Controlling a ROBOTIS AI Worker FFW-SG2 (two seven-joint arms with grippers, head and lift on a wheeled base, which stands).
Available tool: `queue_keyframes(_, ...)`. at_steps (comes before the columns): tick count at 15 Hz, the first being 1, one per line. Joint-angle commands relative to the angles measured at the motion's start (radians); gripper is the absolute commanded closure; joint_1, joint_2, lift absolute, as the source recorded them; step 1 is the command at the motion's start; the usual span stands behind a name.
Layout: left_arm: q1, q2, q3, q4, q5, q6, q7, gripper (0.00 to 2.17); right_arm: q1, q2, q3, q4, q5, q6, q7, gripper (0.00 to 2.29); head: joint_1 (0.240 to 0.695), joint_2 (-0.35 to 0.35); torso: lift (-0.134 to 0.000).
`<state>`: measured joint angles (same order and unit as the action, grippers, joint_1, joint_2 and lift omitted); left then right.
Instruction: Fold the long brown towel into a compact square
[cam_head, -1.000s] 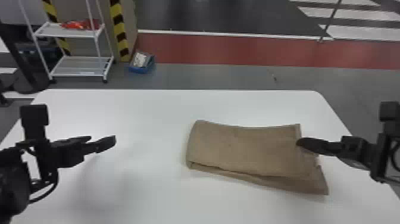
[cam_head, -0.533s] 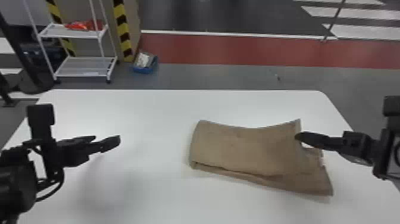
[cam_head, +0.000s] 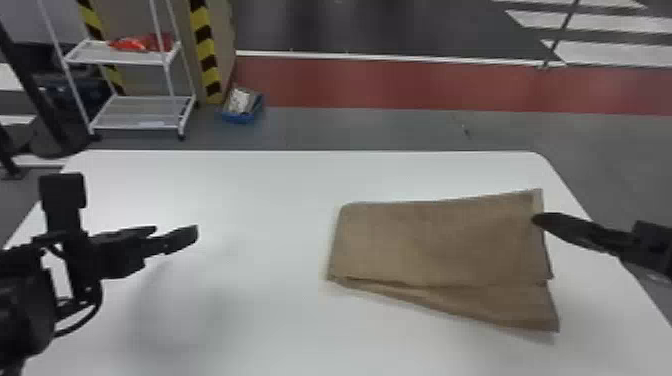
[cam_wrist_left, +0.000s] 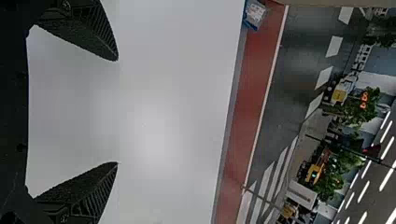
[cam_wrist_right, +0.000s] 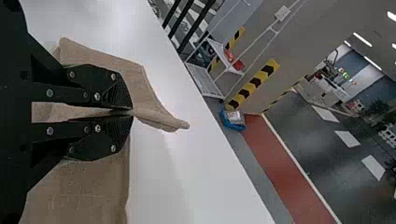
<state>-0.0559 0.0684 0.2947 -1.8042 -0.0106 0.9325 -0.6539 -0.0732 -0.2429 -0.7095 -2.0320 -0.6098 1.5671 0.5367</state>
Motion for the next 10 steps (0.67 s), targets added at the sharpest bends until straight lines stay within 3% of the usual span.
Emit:
queue_keyframes(1,-0.005,0.001,-0.011,0.006,0.000,0.000,0.000,0.09,0.067,-0.013,-0.015,0.024,0.005,0.005,0.003,1.02,0.695,-0.090,-0.124)
queue_keyframes(8,-0.001,-0.001,-0.025,0.008,0.000,0.000,0.000,0.09,0.065,-0.039,-0.022,0.096,0.064,0.005,-0.003,1.02,0.695,-0.141,-0.124)
queue_keyframes(9,0.001,-0.001,-0.025,0.008,0.000,0.000,0.002,0.09,0.065,-0.045,-0.018,0.101,0.073,0.005,-0.001,0.88,0.695,-0.150,-0.124)
queue_keyframes(10,0.002,-0.001,-0.025,0.008,0.000,0.000,0.002,0.09,0.067,-0.045,-0.011,0.101,0.087,0.005,-0.003,0.38,0.695,-0.150,-0.124)
